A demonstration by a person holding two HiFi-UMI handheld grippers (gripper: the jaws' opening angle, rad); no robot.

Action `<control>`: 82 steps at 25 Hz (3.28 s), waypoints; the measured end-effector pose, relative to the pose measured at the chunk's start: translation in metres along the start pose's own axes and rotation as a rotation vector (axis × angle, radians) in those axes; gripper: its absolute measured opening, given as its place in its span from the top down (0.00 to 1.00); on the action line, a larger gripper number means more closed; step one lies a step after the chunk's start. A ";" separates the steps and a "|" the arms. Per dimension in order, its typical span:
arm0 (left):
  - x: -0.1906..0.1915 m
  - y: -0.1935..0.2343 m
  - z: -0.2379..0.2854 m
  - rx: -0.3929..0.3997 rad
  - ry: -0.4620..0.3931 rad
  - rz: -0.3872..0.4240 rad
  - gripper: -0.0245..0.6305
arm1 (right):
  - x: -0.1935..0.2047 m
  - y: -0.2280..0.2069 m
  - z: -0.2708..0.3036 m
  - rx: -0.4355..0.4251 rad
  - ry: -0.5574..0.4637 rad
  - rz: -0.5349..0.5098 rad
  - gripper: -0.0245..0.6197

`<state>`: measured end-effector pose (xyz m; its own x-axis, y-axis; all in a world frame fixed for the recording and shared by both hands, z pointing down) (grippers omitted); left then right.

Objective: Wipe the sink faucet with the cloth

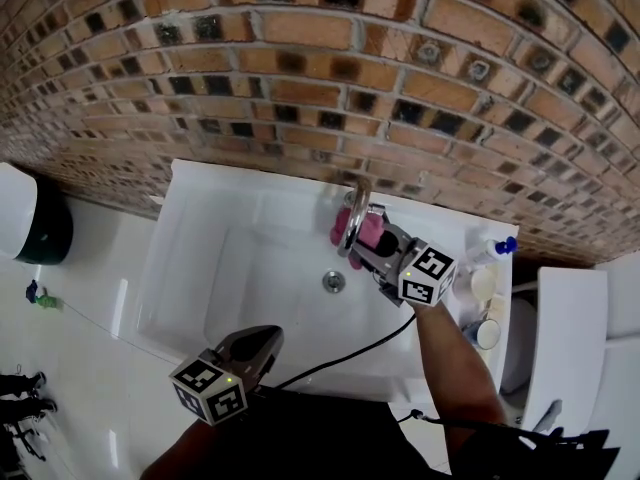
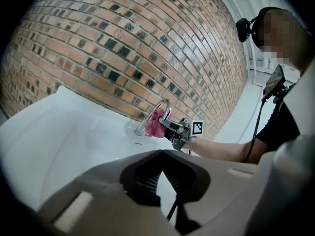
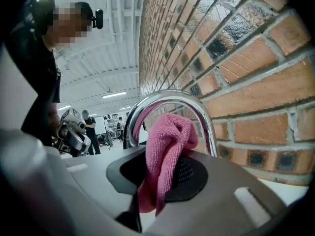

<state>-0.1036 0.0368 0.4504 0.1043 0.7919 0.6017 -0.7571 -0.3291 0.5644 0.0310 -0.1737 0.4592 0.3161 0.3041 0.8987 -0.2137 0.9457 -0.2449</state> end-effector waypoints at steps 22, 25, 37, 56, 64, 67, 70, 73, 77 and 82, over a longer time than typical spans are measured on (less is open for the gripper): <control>0.015 -0.011 -0.014 0.017 -0.021 0.016 0.95 | -0.007 0.103 -0.016 -0.136 -0.063 0.006 0.83; 0.001 0.003 -0.018 0.001 -0.049 0.013 0.95 | -0.046 0.106 -0.045 -0.083 -0.150 -0.008 0.82; -0.037 0.019 -0.004 -0.008 -0.053 0.031 0.95 | -0.084 -0.049 -0.086 0.348 -0.109 0.118 0.82; -0.045 0.057 0.026 -0.041 -0.009 -0.079 0.95 | -0.049 -0.119 -0.008 0.134 -0.067 0.333 0.82; -0.045 0.057 0.030 -0.018 -0.019 -0.088 0.95 | -0.082 -0.109 -0.009 0.064 -0.096 0.343 0.83; -0.044 0.055 0.028 -0.009 -0.025 -0.086 0.95 | -0.101 -0.095 -0.003 0.043 -0.062 0.296 0.83; -0.043 0.054 0.023 -0.002 -0.036 -0.080 0.95 | -0.113 -0.084 0.004 0.064 0.025 0.231 0.83; -0.042 0.053 0.016 0.002 -0.051 -0.075 0.95 | -0.117 -0.077 0.005 0.081 0.074 0.211 0.83; -0.039 0.052 0.009 0.010 -0.062 -0.063 0.95 | -0.123 -0.066 0.000 0.098 0.077 0.191 0.83; -0.034 0.048 0.000 0.020 -0.072 -0.049 0.95 | -0.130 -0.047 -0.007 0.109 0.063 0.147 0.83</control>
<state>-0.1437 -0.0062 0.4575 0.1870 0.7687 0.6117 -0.7371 -0.3018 0.6046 0.0069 -0.2568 0.3516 0.3305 0.4476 0.8309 -0.3591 0.8738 -0.3279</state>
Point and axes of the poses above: the fingertips, and each gripper's own axes: z forward along the fingers, y to its left, x out of its underside, the point moved 4 cm from there along -z, backward along the fingers, and after that the axes turned 15 degrees about y, right-handed, at the moved point
